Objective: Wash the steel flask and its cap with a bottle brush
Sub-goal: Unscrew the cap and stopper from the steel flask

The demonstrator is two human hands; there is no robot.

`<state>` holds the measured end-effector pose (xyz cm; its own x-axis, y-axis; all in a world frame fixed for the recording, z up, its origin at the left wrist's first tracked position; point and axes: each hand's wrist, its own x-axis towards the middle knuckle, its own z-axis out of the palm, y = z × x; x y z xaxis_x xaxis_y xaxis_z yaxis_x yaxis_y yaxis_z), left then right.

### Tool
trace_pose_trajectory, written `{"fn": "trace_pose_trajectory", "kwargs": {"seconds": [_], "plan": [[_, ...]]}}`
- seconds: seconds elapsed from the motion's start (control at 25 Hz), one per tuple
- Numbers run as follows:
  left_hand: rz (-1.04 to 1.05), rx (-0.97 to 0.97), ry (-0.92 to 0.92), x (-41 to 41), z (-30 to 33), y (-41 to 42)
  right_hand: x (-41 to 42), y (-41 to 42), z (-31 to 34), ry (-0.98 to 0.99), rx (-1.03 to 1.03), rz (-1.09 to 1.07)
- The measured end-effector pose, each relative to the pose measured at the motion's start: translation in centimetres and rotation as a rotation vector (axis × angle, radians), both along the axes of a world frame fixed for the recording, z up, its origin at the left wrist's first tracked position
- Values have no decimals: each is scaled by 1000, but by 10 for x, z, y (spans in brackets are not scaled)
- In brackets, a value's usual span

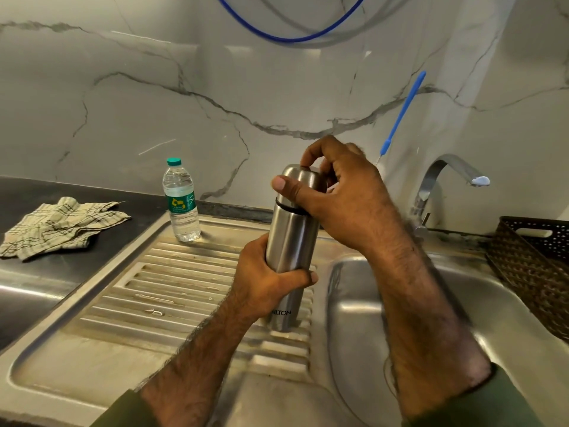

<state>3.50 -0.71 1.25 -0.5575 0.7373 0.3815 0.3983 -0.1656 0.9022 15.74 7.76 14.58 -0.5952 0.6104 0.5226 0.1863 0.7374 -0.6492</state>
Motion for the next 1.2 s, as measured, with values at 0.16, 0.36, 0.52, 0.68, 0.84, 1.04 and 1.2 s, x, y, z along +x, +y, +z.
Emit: {"fn": "trace_pose_trajectory", "kwargs": {"seconds": [0.16, 0.36, 0.52, 0.68, 0.84, 1.04, 1.2], "plan": [[-5, 11, 8, -2, -1, 0, 11, 11, 10, -50, -54, 144], [-10, 11, 49, -1, 3, -1, 18, 13, 10, -76, -94, 183], [-7, -7, 53, -2, 0, 0, 13, 10, 7, -82, -5, 101], [24, -13, 70, -5, -1, 0, 25, 17, 14, -116, -63, 257], [8, -33, 101, -5, -2, 0, 15, 12, 5, -151, 1, 55], [36, -26, 103, -8, -2, 1, 20, 13, 8, -174, 20, 190], [33, -28, 98, -9, -2, 1, 11, 13, -1, -216, 86, 78]]}}
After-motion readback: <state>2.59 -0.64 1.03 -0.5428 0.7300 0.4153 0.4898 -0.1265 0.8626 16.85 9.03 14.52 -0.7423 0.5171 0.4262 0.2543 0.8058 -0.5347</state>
